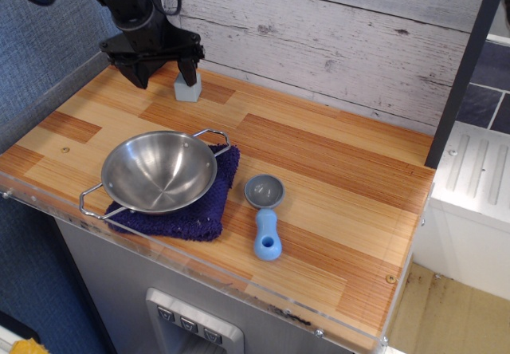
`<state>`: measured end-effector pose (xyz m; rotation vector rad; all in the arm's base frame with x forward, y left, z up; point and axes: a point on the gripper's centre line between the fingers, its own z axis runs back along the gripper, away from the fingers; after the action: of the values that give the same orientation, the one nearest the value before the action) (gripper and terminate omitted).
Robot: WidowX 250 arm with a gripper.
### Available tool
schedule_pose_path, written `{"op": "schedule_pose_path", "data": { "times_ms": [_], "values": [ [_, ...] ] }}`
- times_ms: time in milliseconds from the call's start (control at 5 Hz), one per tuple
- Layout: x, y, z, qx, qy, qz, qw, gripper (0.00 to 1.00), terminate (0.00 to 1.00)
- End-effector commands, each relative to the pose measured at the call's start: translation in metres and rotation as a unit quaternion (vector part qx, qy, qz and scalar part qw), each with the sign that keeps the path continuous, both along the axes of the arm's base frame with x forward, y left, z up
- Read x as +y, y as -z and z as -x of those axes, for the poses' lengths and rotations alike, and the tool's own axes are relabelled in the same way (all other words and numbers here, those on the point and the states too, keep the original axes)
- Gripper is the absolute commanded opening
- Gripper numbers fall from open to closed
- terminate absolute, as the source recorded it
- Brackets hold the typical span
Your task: Place the gray cube inside the colander
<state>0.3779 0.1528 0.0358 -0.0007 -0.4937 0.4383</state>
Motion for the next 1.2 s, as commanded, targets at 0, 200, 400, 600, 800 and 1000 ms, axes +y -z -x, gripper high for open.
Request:
{"op": "schedule_pose_path", "data": {
  "times_ms": [0, 200, 400, 600, 800, 1000],
  "values": [
    [-0.013, -0.002, -0.012, -0.006, 0.020, 0.001, 0.9998, 1.00, 0.00],
    [-0.015, -0.001, -0.010, -0.008, 0.020, 0.001, 0.9998, 0.00, 0.00],
    [-0.011, -0.001, -0.007, -0.010, 0.021, -0.001, 0.9997, 0.00, 0.00],
    [-0.007, -0.004, -0.004, -0.015, 0.015, 0.000, 0.9998, 0.00, 0.00],
    [-0.005, -0.009, 0.001, -0.020, 0.013, 0.002, 0.9997, 0.00, 0.00],
    [-0.010, -0.023, 0.005, -0.030, 0.015, -0.005, 0.9994, 0.00, 0.00]
  ]
}}
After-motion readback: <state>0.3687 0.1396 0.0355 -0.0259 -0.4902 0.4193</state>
